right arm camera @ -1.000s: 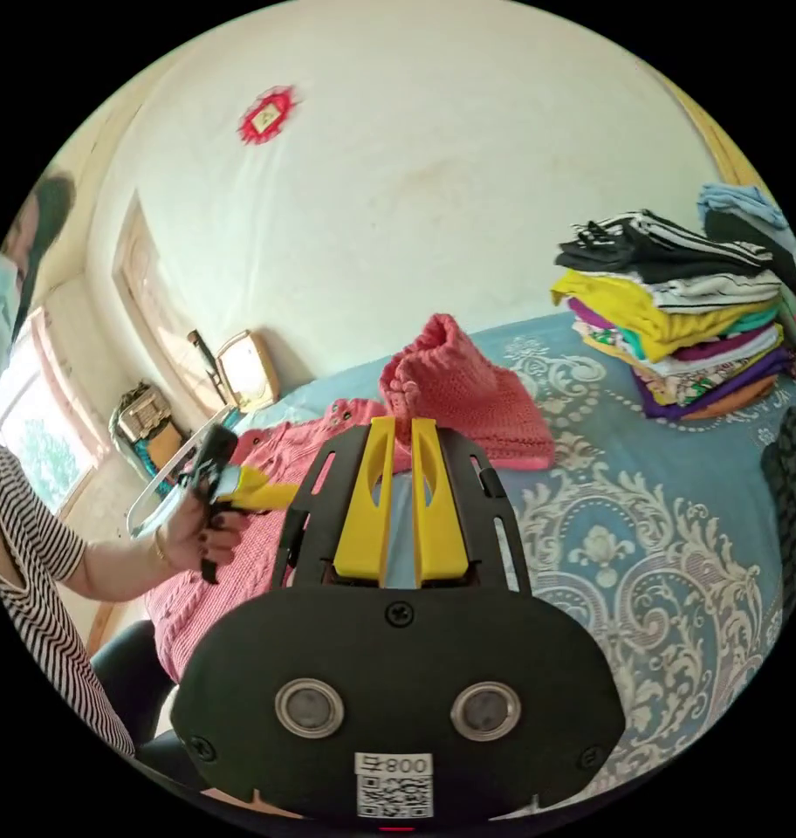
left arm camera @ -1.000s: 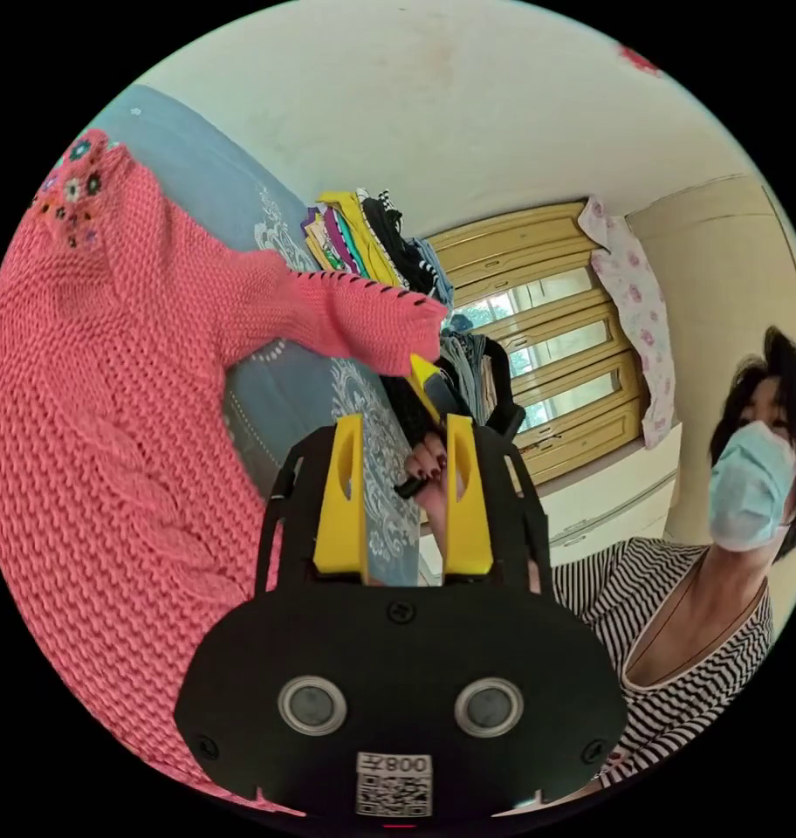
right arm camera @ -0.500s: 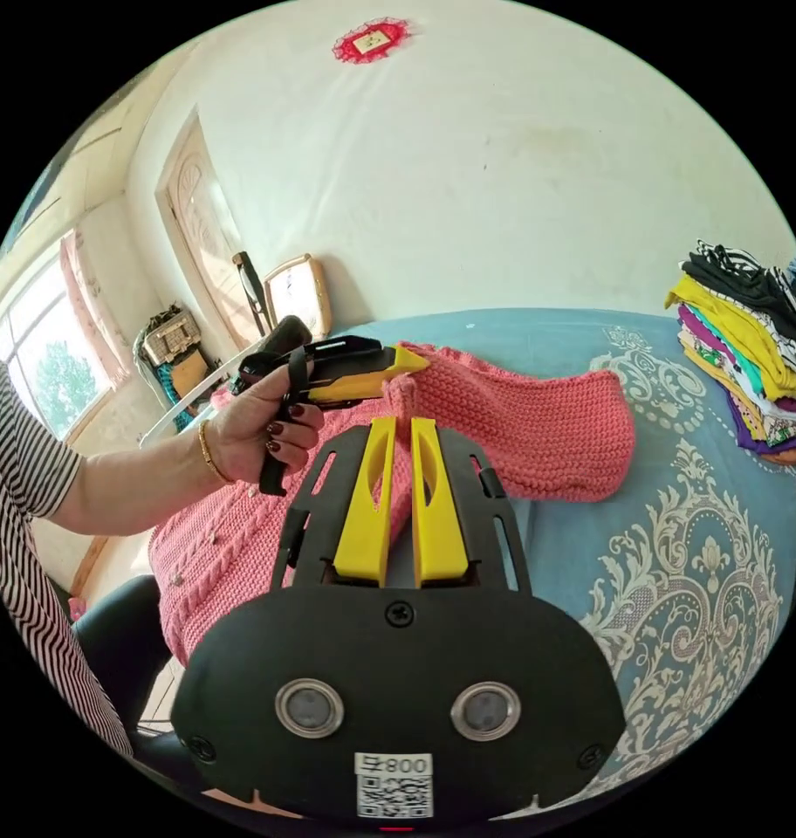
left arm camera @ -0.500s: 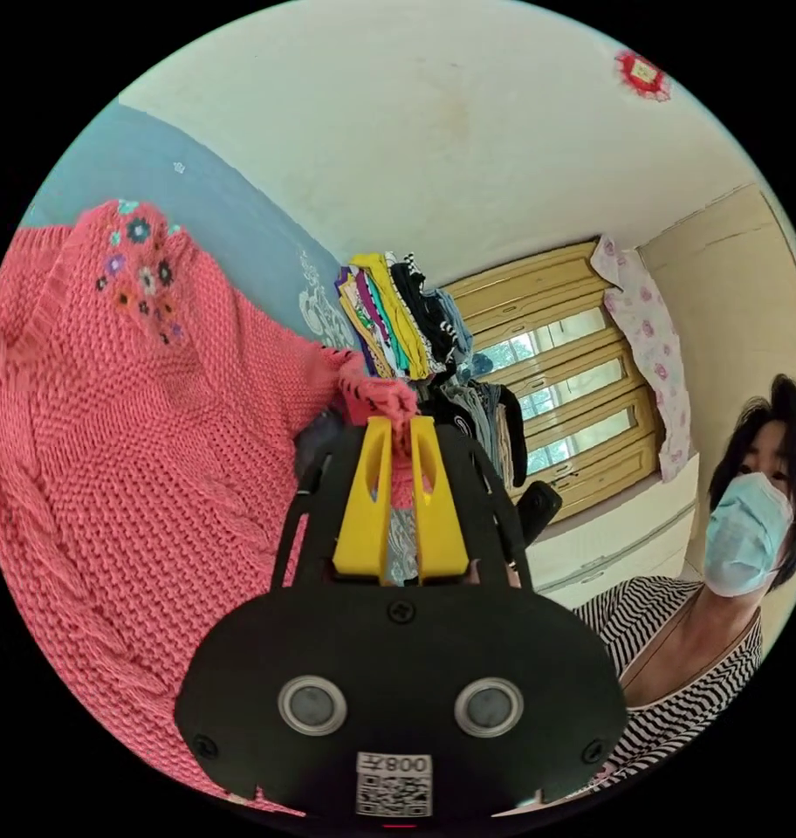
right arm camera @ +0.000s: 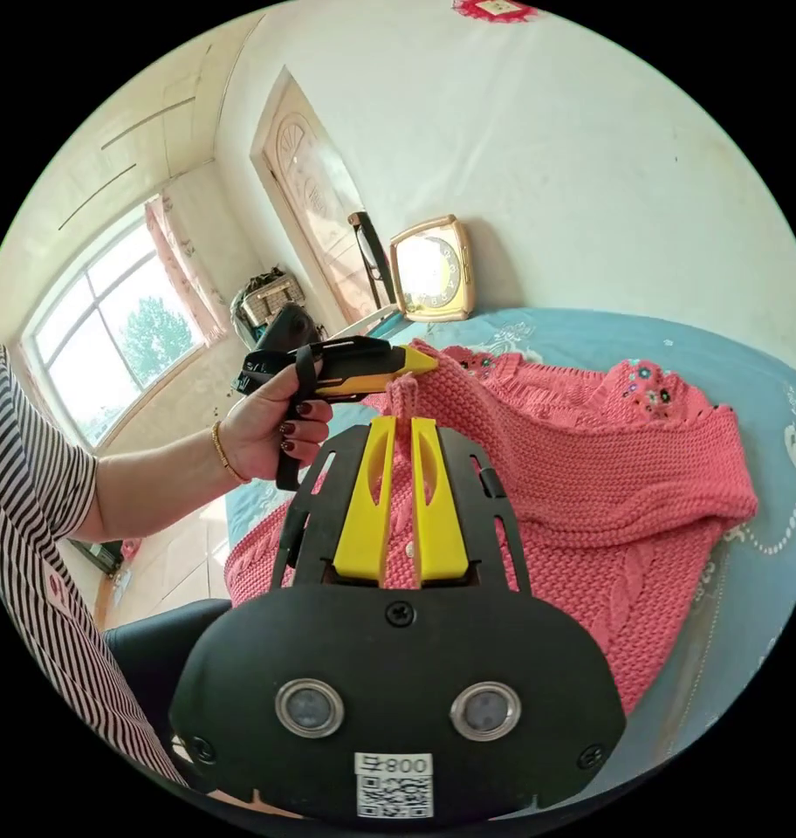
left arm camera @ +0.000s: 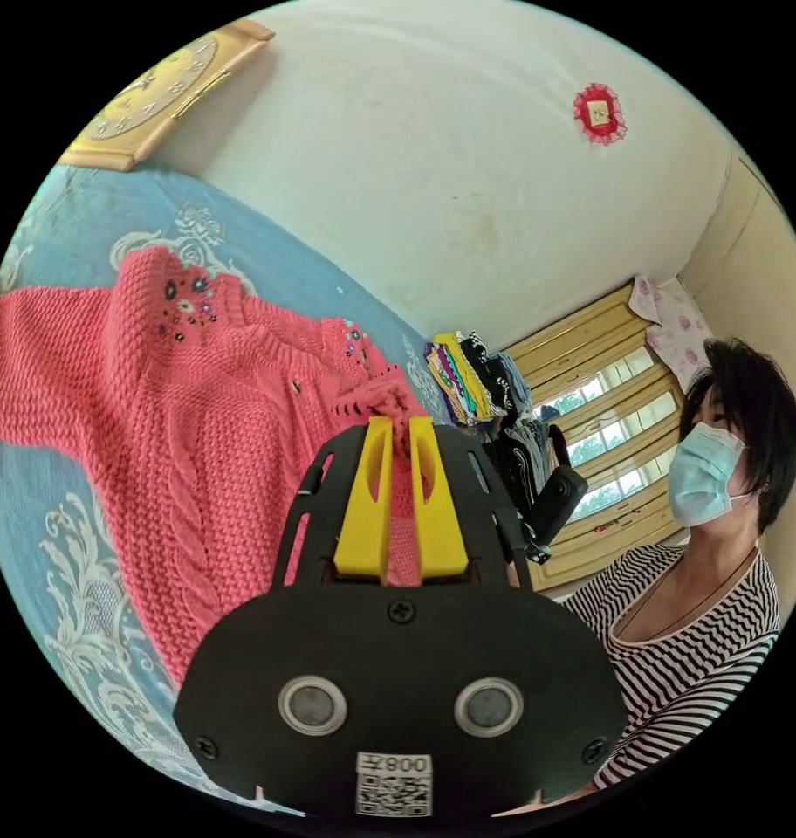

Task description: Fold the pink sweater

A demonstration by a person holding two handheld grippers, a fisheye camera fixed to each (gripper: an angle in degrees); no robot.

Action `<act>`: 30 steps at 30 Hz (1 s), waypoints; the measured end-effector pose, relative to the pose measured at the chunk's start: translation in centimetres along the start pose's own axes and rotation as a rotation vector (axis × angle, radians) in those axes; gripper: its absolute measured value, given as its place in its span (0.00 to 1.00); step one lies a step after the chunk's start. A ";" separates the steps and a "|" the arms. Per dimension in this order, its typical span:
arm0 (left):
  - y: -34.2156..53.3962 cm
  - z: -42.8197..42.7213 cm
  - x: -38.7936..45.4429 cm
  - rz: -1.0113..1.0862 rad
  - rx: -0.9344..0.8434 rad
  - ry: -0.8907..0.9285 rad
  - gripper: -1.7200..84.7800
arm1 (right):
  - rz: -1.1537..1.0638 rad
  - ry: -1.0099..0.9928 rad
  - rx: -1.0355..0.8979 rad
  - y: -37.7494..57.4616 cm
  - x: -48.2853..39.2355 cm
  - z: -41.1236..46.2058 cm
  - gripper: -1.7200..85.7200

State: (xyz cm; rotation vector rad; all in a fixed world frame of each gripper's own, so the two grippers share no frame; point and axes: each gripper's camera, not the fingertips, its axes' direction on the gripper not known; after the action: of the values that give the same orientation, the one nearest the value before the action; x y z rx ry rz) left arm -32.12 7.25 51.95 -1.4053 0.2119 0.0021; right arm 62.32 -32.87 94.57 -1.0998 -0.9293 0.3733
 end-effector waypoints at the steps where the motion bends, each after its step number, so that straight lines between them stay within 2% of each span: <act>1: 0.4 -0.5 -0.4 -0.026 0.005 0.001 0.06 | 0.031 -0.023 -0.006 0.5 0.1 0.9 0.05; 11: -1.5 -2.6 0.5 0.007 -0.028 -0.022 0.06 | 0.094 -0.130 0.010 0.9 0.9 4.5 0.05; 24: -3.4 -3.2 -0.9 -0.036 -0.099 -0.227 0.06 | 0.090 -0.235 -0.253 -2.6 2.9 10.9 0.02; 26: -3.2 -2.6 -1.4 -0.052 -0.129 -0.284 0.06 | 0.098 -0.251 -0.260 -2.8 3.4 11.0 0.02; 30: -2.8 -2.0 -2.3 -0.103 -0.126 -0.282 0.06 | 0.118 -0.295 -0.245 -3.9 5.5 9.7 0.02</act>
State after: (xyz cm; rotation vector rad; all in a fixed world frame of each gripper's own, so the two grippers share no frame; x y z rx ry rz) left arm -34.31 5.11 54.72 -1.5221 -0.0961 0.1302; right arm 57.21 -25.16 101.90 -1.3513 -1.1960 0.5395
